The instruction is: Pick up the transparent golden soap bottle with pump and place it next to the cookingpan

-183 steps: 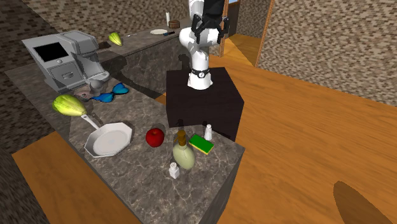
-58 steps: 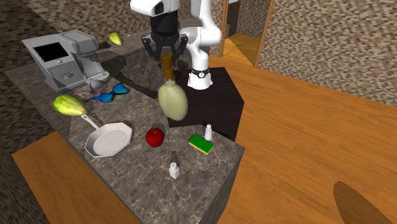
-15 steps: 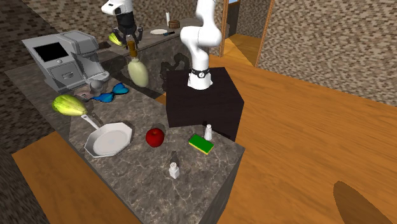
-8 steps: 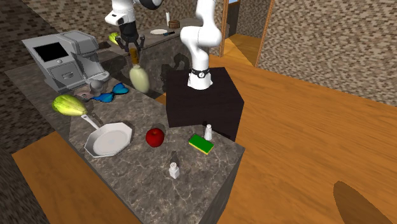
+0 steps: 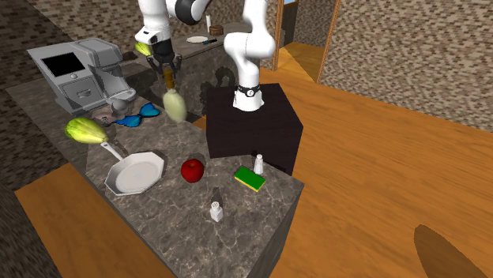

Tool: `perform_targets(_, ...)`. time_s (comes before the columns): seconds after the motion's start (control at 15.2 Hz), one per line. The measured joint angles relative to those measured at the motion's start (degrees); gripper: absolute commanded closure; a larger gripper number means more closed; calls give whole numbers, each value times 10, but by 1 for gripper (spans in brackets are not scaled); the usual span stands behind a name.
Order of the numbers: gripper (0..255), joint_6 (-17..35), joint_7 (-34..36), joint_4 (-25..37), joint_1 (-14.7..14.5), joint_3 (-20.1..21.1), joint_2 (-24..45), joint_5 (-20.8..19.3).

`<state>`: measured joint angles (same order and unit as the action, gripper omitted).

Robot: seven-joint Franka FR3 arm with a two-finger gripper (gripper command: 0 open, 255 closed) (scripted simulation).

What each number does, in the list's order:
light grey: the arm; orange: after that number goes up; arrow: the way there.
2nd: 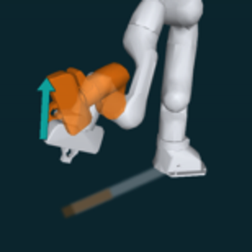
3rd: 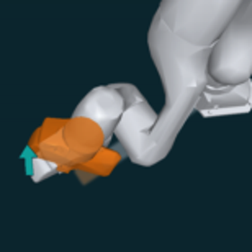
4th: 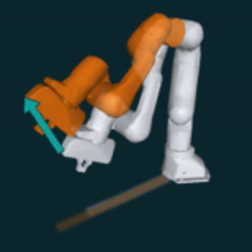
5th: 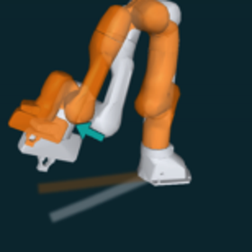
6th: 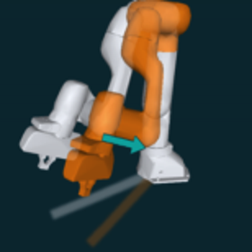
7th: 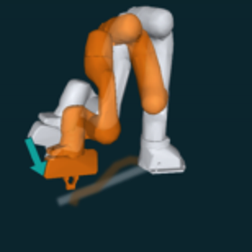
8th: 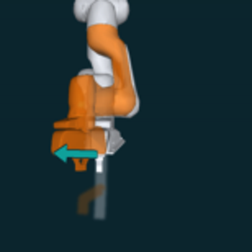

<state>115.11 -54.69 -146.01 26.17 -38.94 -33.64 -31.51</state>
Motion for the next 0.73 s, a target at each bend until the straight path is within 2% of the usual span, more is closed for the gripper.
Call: perform_targets(0.73, 255, 103, 10, -48, -6, -42, 54, -19)
